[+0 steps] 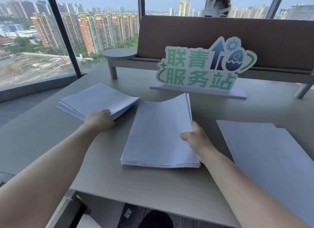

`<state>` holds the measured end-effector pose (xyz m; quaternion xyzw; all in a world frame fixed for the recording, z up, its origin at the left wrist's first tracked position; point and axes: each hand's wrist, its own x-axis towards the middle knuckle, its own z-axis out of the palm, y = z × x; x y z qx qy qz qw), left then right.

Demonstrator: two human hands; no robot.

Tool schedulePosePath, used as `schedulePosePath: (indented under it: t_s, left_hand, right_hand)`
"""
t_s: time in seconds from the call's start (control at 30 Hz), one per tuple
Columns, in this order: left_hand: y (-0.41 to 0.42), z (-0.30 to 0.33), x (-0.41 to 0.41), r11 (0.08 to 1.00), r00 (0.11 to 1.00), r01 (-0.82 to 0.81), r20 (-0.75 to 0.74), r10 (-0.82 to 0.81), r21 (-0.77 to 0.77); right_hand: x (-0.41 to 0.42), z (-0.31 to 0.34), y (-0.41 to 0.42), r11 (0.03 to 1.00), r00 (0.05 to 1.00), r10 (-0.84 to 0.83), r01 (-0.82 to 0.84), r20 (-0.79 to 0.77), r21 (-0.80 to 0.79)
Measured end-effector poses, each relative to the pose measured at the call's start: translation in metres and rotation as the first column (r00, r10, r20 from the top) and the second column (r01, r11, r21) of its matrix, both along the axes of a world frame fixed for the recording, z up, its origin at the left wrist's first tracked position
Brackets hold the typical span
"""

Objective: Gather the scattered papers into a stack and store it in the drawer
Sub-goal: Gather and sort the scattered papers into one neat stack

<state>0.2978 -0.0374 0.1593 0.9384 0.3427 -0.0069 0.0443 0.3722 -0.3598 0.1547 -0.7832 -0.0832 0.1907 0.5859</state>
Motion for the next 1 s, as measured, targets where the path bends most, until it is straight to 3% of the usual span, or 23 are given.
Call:
schedulePosePath:
  t_s: [0.2,0.53,0.77,0.9,1.0]
  left_hand:
    - [0.003,-0.008,-0.004,0.998,0.999,0.009,0.052,-0.012,0.058]
    - [0.009,-0.013,-0.025,0.989,0.933,0.062,0.344,-0.106,0.136]
    - [0.001,-0.016,-0.038,0.993,0.913,-0.02,0.407,-0.031,0.121]
    - [-0.005,-0.014,-0.037,0.991,0.846,-0.075,0.533,0.003,0.113]
    - [-0.008,-0.008,-0.035,0.995,0.784,-0.093,0.618,0.059,0.023]
  right_hand:
    - [0.0,0.0,0.002,1.0,1.0,-0.003,0.003,0.001,-0.006]
    - [-0.003,0.002,0.003,1.0,1.0,0.002,-0.002,0.003,-0.03]
    - [-0.006,0.002,0.006,0.999,1.0,0.021,-0.021,0.008,-0.025]
    - [-0.009,0.004,0.008,1.0,1.0,0.02,-0.02,0.007,-0.015]
    - [-0.01,0.005,0.009,1.0,1.0,-0.004,0.004,-0.009,0.012]
